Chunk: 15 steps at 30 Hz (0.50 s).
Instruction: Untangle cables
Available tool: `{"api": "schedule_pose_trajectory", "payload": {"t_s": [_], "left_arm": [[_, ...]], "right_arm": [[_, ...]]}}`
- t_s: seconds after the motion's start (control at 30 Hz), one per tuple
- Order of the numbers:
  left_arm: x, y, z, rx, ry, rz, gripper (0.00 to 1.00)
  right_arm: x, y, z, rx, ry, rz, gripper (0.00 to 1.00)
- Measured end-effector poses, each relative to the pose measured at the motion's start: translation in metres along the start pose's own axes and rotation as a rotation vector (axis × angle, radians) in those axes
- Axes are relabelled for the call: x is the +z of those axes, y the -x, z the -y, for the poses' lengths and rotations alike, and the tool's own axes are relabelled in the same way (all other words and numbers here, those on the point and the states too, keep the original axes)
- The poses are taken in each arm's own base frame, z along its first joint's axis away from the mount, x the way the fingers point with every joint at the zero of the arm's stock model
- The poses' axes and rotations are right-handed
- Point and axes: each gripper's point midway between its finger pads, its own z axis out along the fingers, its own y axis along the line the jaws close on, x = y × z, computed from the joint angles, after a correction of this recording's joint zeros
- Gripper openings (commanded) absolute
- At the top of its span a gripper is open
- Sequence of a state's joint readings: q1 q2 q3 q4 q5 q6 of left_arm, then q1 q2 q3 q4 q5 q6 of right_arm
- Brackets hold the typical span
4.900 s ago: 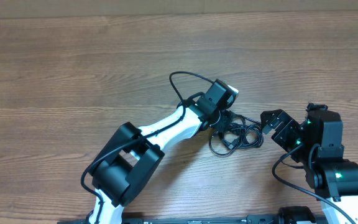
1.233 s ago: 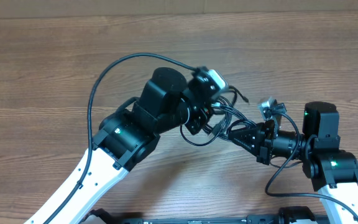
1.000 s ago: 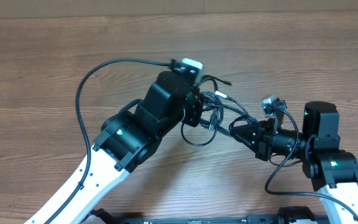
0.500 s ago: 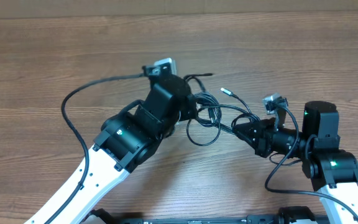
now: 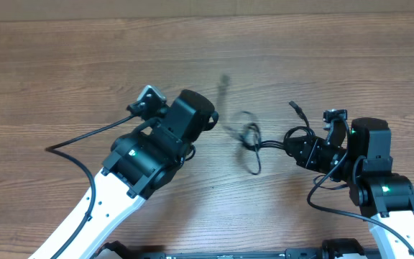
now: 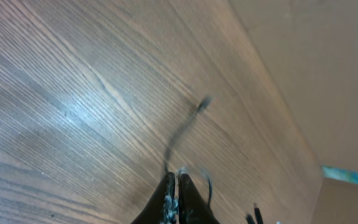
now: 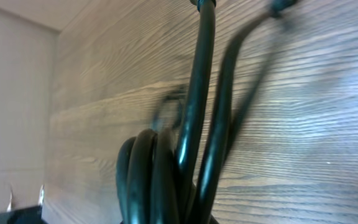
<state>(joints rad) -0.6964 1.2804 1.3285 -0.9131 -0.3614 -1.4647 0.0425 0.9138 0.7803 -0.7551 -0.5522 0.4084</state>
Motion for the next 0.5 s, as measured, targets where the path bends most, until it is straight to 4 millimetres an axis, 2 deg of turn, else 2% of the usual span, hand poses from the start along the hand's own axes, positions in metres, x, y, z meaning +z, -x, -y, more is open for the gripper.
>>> {"api": "schedule_pose_trajectory", "payload": {"t_s": [0.03,0.17,0.27,0.3,0.37,0.4,0.47,0.5], "left_arm": [[-0.0008,0.0018,0.0001,-0.003,-0.002,0.008,0.06],[-0.0016,0.0049,0.0001,0.035,-0.002,0.025,0.26],[-0.0016,0.0065,-0.0002,0.123,0.001,0.034,0.33],[-0.0016,0.0067,-0.0002,0.161,0.002,0.035,0.31],[-0.0016,0.0070,-0.0002,0.252,0.004,0.037,0.15],[-0.0016,0.0067,-0.0002,0.296,0.004,0.035,0.13],[-0.0016,0.0052,-0.0003,0.405,0.004,0.026,0.18],[-0.0015,0.0039,-0.0002,0.446,0.002,0.019,0.26]], "right_arm": [[-0.0001,0.0009,0.0017,0.007,-0.009,0.005,0.04],[-0.0003,0.0027,0.0050,0.024,-0.027,0.015,0.04],[-0.0003,0.0031,0.0056,0.028,-0.030,0.017,0.04],[-0.0003,0.0031,0.0056,0.028,-0.030,0.017,0.04],[-0.0003,0.0031,0.0055,0.027,-0.030,0.017,0.04],[-0.0003,0.0031,0.0053,0.020,-0.029,0.017,0.04],[-0.0003,0.0026,0.0024,-0.008,-0.013,0.012,0.04],[-0.0002,0.0024,0.0002,-0.028,-0.001,0.010,0.04]]}}
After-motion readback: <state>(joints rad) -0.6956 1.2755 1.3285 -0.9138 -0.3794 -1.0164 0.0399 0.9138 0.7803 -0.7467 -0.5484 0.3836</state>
